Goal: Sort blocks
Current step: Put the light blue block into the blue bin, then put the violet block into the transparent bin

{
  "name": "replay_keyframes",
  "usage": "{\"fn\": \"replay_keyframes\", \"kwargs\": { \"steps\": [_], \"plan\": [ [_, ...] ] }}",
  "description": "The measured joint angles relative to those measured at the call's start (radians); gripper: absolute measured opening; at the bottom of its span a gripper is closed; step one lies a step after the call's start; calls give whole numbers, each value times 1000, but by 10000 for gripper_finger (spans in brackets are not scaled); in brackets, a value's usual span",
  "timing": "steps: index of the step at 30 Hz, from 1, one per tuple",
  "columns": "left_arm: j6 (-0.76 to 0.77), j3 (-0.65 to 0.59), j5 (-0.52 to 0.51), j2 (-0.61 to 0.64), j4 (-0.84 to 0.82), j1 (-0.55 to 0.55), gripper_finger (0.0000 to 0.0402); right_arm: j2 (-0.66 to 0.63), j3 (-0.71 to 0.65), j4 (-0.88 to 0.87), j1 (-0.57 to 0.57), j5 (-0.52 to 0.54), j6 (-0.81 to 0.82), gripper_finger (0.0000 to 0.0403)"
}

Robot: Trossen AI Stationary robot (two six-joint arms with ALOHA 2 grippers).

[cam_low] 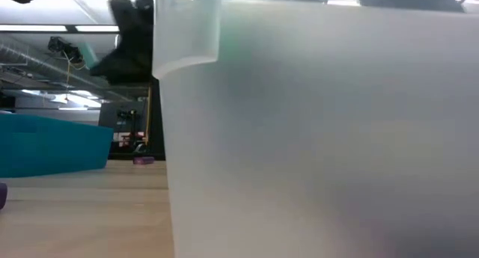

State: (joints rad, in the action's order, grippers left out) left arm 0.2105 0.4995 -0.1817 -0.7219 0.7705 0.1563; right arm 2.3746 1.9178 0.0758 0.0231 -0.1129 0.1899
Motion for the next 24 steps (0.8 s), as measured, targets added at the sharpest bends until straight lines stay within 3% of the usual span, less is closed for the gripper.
{"fn": "replay_keyframes", "kwargs": {
  "steps": [7, 11, 18, 24],
  "plan": [
    [5, 0, 27, 76, -64, 4, 202, 187, 246, -56, -16, -20, 32, 122],
    [18, 0, 27, 84, -100, 5, 202, 257, 361, -119, -17, -23, 39, 158],
    [26, 0, 28, 82, -124, 9, 202, 236, 373, -101, -13, 32, -19, 238],
    [26, 0, 53, 96, -134, 10, 202, 223, 374, -45, -13, 65, -37, 245]
  ]
}}
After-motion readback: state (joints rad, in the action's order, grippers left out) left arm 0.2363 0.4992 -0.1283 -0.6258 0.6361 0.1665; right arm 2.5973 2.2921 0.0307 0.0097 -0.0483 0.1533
